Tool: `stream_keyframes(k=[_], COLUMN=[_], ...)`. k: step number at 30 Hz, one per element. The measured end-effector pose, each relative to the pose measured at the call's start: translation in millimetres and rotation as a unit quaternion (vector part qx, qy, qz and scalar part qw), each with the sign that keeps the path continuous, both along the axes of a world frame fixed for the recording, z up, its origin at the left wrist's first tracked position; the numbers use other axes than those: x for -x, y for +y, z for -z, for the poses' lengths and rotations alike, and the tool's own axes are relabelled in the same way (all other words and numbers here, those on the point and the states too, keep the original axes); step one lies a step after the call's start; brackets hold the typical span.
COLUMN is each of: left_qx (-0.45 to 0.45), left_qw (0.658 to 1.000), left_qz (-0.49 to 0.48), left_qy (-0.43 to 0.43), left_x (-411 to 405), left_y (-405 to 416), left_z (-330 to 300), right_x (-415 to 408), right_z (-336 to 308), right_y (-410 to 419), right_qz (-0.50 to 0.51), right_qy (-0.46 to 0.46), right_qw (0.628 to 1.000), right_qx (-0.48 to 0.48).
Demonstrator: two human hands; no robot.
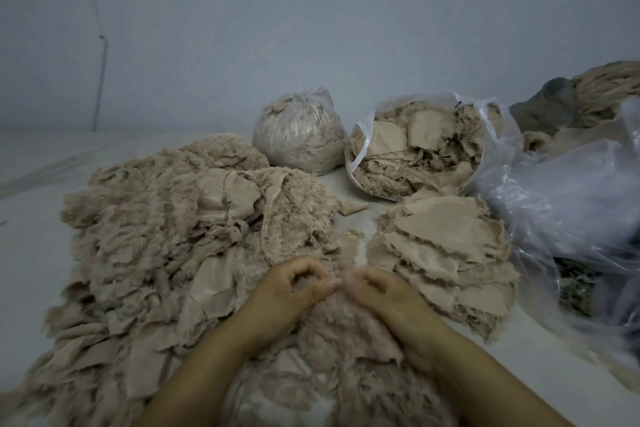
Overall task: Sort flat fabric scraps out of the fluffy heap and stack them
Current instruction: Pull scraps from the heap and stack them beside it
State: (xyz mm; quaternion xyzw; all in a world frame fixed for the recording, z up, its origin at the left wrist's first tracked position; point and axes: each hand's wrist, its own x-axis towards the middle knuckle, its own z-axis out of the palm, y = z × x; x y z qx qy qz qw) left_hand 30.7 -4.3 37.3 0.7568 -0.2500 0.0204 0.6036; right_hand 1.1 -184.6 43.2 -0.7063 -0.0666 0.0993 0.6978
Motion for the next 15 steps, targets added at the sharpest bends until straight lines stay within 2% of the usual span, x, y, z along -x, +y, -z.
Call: stream_keyframes(k=[3, 7, 9, 11, 13, 15], left_qx=[-0.008, 0.024, 0.039, 0.005, -0.080, -0.119], left_qw=[1.000, 0.993, 0.991, 0.998, 0.996, 0.990], left_qz=[-0.018, -0.112, -0.129, -0.068, 0.003, 0.048], left_qy=[-0.004, -0.001, -0.003, 0.015, 0.035, 0.061], left_x=[0.0, -8.0, -9.0, -4.1, 2.8, 7.1], left_y=[0.4, 9.6, 13.6, 10.3, 1.5, -5.0], left_z=[-1.6, -6.0, -8.7, -9.3, -7.5, -6.4], right_x=[0.4, -6.6, -7.9, -7.3, -6.0, -4.3], right_z=[-1.1, -7.6, -8.0, -7.3, -7.8, -7.1], right_y=[0.4, -19.1, -24.3, -21.4, -14.7, -8.3], right_qz=[-0.004, 0.066, 0.088, 0.105, 0.131, 0.149], right_qy=[-0.003, -0.009, -0.032, -0.071, -0.130, -0.200], right_qw=[0.999, 0.997, 0.994, 0.990, 0.981, 0.968], right_qx=[0.045, -0.035, -0.056, -0.063, -0.057, -0.012])
